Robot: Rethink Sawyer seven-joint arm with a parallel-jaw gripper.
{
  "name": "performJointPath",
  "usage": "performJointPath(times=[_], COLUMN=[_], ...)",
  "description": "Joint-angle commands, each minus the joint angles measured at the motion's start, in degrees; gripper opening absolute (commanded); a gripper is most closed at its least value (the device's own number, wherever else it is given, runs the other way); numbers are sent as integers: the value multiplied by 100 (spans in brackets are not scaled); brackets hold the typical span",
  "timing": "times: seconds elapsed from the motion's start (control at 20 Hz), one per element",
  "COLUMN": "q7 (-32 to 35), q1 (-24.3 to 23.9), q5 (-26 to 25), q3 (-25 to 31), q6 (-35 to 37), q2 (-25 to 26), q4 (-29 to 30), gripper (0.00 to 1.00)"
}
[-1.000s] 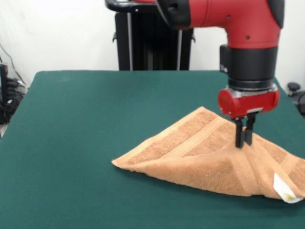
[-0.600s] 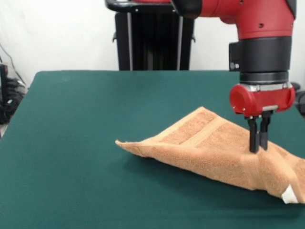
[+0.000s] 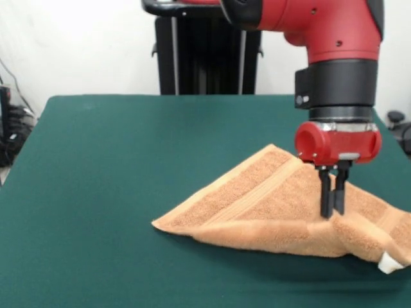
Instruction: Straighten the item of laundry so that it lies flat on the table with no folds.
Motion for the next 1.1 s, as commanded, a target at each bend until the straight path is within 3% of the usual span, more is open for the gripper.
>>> performJointPath(times=[0.05, 0.5, 1.1], q7=[1052, 1138, 1051], q1=[457, 571, 933], q5=[244, 531, 1760], q3=[-649, -873, -1292], q6=[-471, -1055, -3335], q2=[630, 942, 1692], q4=[-394, -513, -301], gripper=[0, 0, 0])
